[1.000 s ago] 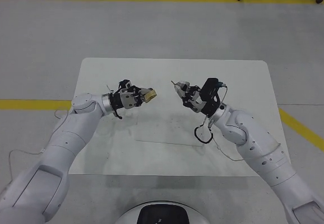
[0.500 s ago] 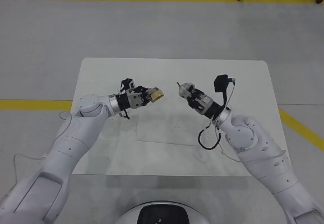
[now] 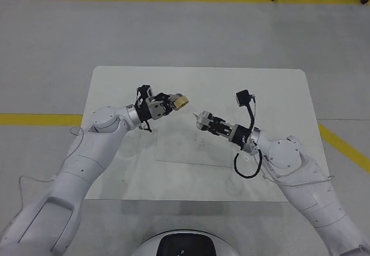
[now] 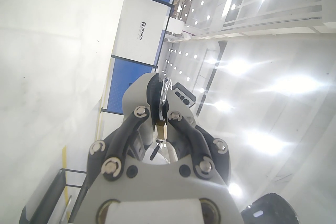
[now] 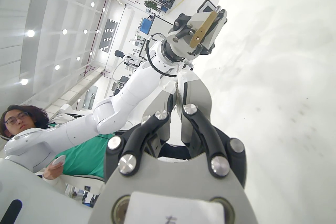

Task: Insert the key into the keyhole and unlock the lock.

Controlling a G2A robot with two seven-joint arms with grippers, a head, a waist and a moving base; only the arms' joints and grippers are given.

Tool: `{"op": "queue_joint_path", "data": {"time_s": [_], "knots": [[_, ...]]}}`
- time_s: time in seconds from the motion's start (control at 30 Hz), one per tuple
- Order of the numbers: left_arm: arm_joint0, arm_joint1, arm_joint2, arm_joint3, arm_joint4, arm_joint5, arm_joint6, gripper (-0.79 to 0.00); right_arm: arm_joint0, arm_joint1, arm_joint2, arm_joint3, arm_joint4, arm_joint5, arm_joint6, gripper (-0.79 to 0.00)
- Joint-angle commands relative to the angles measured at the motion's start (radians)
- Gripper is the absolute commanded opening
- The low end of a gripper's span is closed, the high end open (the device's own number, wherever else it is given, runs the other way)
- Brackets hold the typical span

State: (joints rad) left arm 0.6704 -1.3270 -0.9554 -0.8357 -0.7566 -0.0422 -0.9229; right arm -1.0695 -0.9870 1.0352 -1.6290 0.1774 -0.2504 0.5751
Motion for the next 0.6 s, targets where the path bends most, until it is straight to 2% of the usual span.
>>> {"op": "queue_joint_path", "data": {"time_s": [0.0,0.2,0.57], "knots": [[-0.004,-0.003,0.011,-0.013,0.049,-0.029,0.048,-0.785,0.000,-0.006,-0.004,0.007,0.005,-0.006,-0.038,-0.785],[0.013,-0.008,0.024,-0.070,0.141,-0.078,0.148,-0.785,0.009,-0.029,-0.039,0.047,0.028,-0.028,-0.109,-0.785],[0.041,-0.008,0.006,-0.113,0.167,-0.056,0.145,-0.785,0.039,-0.063,-0.076,0.127,0.024,-0.021,-0.158,-0.785]]}}
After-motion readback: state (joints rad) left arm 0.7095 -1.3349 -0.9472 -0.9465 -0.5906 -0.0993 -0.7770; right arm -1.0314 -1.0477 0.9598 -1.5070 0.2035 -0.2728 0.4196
